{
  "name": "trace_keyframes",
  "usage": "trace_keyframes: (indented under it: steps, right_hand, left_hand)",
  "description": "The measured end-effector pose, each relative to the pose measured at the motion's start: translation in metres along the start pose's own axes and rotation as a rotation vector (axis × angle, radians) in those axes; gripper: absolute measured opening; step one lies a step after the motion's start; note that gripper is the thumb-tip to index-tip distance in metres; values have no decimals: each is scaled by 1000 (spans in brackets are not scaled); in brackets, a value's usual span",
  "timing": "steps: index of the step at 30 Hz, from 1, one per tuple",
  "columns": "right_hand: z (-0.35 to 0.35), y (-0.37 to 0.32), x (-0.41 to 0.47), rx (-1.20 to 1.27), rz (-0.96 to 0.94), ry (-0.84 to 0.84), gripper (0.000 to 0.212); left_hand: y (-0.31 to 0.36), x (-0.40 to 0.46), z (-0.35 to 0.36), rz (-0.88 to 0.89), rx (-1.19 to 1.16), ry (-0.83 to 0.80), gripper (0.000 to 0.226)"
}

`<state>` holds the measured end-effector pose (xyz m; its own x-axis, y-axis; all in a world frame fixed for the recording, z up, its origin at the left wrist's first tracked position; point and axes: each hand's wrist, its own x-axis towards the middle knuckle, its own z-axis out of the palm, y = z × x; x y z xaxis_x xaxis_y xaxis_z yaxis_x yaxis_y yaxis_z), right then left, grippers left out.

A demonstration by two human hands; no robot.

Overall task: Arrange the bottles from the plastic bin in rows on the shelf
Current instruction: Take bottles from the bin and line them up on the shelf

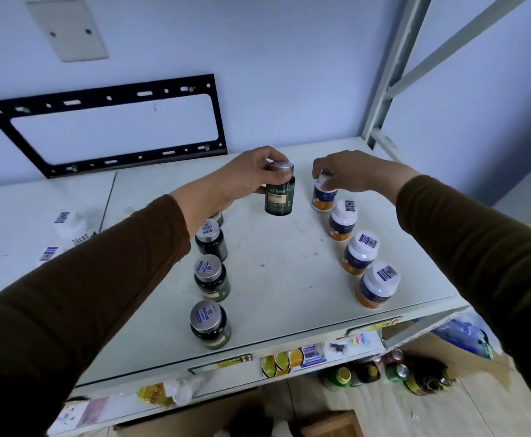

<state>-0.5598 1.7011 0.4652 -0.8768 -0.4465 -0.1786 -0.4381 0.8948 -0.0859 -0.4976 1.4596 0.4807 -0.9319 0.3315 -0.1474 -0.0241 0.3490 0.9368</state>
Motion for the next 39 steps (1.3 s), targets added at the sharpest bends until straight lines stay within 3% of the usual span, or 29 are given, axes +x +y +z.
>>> trace_keyframes:
  steps: [6,13,21,32,39]
  right_hand:
    - [0,-2,1,-117,-27,-6,21]
    - [-2,-4,-1,-194,15,-19,44]
    - [-20,-34,-2,-114,-114,197,40]
    - [-29,-114,-10,22,-186,198,35]
    - [-23,-173,-9,135,-62,168,34]
  left_hand:
    - [-4,4,1,-17,4,0,32]
    - [0,0,-2,-14,9,38,34]
    - [9,-25,-19,9,-40,147,37]
    - [12,-70,-86,79,-88,360,32]
    - [-5,-79,-136,107,-66,376,40]
